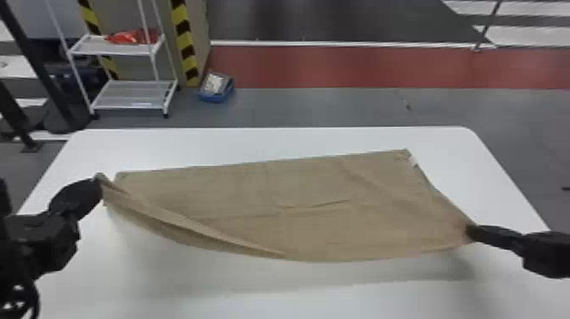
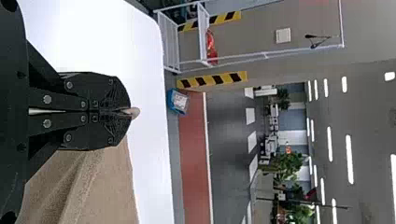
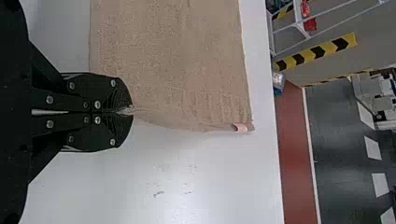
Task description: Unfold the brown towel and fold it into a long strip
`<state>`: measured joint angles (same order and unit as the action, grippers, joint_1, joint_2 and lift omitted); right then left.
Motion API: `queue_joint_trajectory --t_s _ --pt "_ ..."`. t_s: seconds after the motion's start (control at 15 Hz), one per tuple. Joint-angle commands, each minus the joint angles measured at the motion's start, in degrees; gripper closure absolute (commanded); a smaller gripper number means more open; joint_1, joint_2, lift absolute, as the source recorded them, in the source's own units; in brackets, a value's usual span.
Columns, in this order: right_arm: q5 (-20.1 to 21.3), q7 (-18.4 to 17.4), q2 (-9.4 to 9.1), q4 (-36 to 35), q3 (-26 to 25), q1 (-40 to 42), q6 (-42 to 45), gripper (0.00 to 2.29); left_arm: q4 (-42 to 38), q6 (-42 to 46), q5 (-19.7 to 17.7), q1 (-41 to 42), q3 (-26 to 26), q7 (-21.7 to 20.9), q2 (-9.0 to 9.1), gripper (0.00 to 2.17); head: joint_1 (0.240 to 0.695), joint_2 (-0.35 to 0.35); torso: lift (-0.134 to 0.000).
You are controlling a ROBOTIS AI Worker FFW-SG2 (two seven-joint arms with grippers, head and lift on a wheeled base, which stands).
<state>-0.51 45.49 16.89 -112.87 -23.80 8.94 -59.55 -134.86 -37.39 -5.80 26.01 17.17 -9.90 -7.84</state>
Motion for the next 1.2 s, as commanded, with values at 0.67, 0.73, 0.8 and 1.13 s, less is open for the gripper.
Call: queue_joint_trajectory --t_s 0.67,0.73,0.8,1.13 --pt "0.16 12.17 0.07 13.29 -10.03 7.67 44.65 0.34 2.5 -2.13 7.03 4.57 -2.49 -0.2 -0.25 1.62 0.695 -0.105 -0.117" --pt "0.25 12.61 0.16 16.72 -10.03 8.29 54.84 0.34 3.2 -1.42 7.03 4.57 -2.93 -0.2 -0.25 1.62 0.695 -0.107 -0.117" --pt "0.51 12.61 0.25 19.88 -9.59 8.46 62.4 0.35 3.38 -1.42 7.03 4.57 -3.37 -0.29 -0.25 1.62 0.695 -0.11 -0.117" --pt "2.97 13.4 3.33 34.21 -7.66 7.41 76.46 0.35 7.95 1.57 7.03 2.46 -6.97 -0.29 -1.92 1.62 0.695 -0.137 -0.117"
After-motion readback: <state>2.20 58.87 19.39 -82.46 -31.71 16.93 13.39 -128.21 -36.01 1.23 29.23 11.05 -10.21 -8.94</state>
